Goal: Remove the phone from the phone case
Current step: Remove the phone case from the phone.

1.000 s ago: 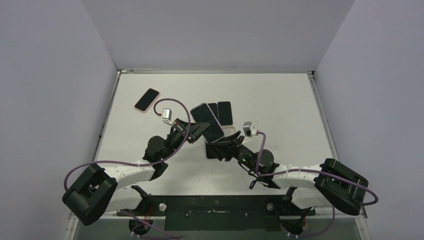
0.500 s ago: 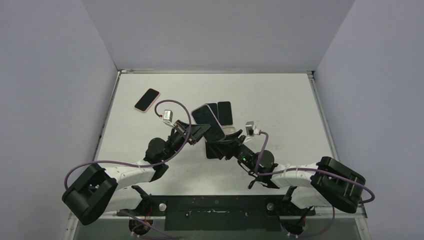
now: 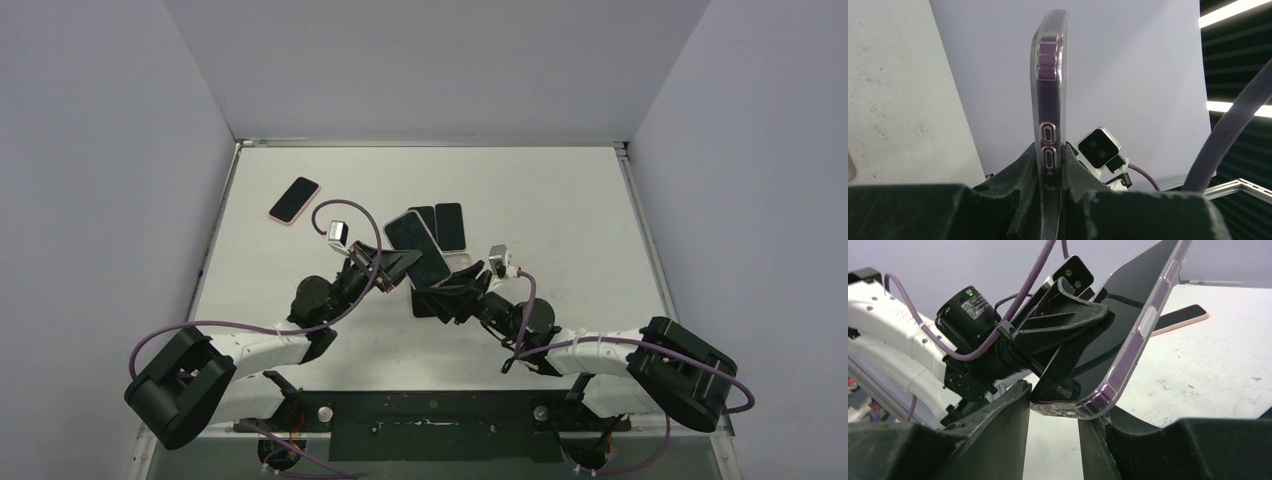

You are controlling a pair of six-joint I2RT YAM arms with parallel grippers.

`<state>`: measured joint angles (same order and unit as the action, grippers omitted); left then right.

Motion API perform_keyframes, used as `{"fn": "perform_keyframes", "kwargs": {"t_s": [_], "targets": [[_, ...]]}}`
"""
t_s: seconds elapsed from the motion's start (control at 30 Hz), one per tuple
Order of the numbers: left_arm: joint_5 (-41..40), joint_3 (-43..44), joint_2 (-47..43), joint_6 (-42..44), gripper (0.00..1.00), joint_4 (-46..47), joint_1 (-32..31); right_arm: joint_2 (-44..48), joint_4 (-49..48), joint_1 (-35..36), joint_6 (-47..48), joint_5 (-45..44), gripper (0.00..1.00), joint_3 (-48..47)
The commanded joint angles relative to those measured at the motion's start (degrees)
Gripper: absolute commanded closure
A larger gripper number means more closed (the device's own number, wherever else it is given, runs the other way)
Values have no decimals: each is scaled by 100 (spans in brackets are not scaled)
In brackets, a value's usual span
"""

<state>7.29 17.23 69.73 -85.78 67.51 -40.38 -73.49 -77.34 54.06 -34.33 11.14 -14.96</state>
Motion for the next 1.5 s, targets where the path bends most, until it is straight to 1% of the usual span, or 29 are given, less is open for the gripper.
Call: {"fn": "perform_keyframes", "kwargs": {"t_s": [0.0, 0.07, 0.17, 0.27, 0.37, 0.4, 0.5, 0.6, 0.73, 0.9, 1.03, 1.1, 1.27, 1.47], "targets": [[518, 176, 27, -266, 100, 278, 108, 272, 437, -396, 1526, 982, 86, 28], [633, 232, 49, -289, 100, 262, 114, 388, 903, -558, 1831, 1228, 92, -97], [773, 320, 62, -283, 100, 259, 113, 544, 1465, -786, 2163, 1362, 100, -275], [878, 374, 49, -284, 100, 288, 111, 617, 1775, -873, 2411, 1315, 100, -389], [995, 439, 40, -262, 100, 343, 118, 671, 2163, -924, 2578, 1035, 100, -460], [1043, 473, 45, -241, 100, 359, 118, 682, 2210, -954, 2566, 912, 100, -449], [1150, 537, 34, -76, 100, 372, 173, 770, 2125, -1032, 2351, 1003, 99, -306], [1228, 503, -9, 44, 100, 361, 335, 1021, 2236, -1045, 2158, 1159, 89, -126], [1608, 554, -99, 339, 100, 146, 688, 1558, 2817, -1138, 1959, 1499, 78, -33], [2172, 666, -181, 765, 100, -234, 1056, 2175, 3729, -1319, 1795, 2193, 60, -249], [2579, 772, -157, 966, 100, -328, 1184, 2252, 4155, -1447, 1575, 2628, 51, -550], [2759, 833, -112, 1020, 100, -318, 1190, 2149, 4187, -1524, 1437, 2846, 49, -704], [3113, 962, -9, 1030, 100, -201, 1190, 1831, 3798, -1655, 924, 3361, 49, -957], [3265, 1051, -17, 1025, 100, -176, 1182, 1528, 3789, -1729, 832, 3738, 49, -1199]]}}
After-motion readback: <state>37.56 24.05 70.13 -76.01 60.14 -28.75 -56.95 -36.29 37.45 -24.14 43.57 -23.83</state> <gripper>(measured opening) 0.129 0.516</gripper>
